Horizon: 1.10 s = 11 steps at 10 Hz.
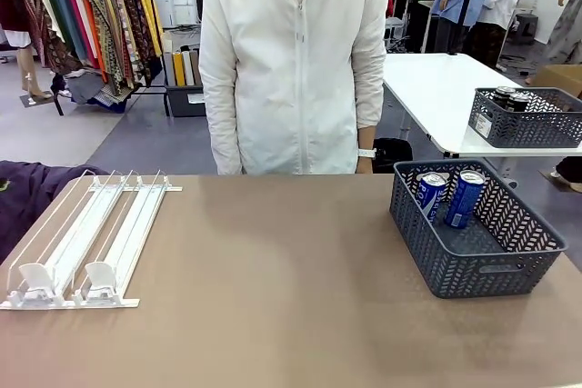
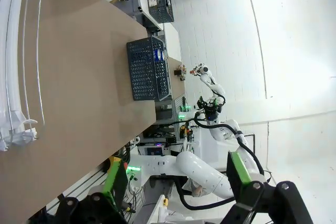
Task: Retrieve and store the cans from the dispenser.
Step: Pick up one can from the Automatic Can Dispenser and place it in the middle of the table.
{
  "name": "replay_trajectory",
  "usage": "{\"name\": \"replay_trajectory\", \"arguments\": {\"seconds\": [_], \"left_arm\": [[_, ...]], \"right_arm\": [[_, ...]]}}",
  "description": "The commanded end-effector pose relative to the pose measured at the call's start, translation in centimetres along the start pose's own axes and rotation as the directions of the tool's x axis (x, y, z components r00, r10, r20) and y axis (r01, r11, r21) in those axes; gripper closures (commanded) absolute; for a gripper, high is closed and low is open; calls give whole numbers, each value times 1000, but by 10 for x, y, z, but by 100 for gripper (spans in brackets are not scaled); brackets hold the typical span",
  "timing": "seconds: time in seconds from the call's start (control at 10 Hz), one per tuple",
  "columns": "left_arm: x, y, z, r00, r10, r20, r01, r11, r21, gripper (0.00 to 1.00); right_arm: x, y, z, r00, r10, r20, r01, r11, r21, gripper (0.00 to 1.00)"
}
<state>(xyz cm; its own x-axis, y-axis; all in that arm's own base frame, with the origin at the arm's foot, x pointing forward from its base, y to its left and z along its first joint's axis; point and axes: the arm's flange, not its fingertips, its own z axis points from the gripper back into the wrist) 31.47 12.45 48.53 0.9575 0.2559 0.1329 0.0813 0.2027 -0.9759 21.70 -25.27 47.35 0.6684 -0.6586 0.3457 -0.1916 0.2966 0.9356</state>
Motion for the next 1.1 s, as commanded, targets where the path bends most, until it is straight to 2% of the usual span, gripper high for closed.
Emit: {"name": "replay_trajectory", "arguments": {"seconds": [0.0, 1.0], "left_arm": [[0, -3, -1, 1000, 12, 13, -12, 1000, -19, 0], [0, -3, -1, 1000, 12, 13, -12, 1000, -19, 0]], "right_arm": [[2, 2, -2, 1000, 5, 19, -6, 1000, 28, 0], [2, 2, -2, 1000, 5, 19, -6, 1000, 28, 0]]}}
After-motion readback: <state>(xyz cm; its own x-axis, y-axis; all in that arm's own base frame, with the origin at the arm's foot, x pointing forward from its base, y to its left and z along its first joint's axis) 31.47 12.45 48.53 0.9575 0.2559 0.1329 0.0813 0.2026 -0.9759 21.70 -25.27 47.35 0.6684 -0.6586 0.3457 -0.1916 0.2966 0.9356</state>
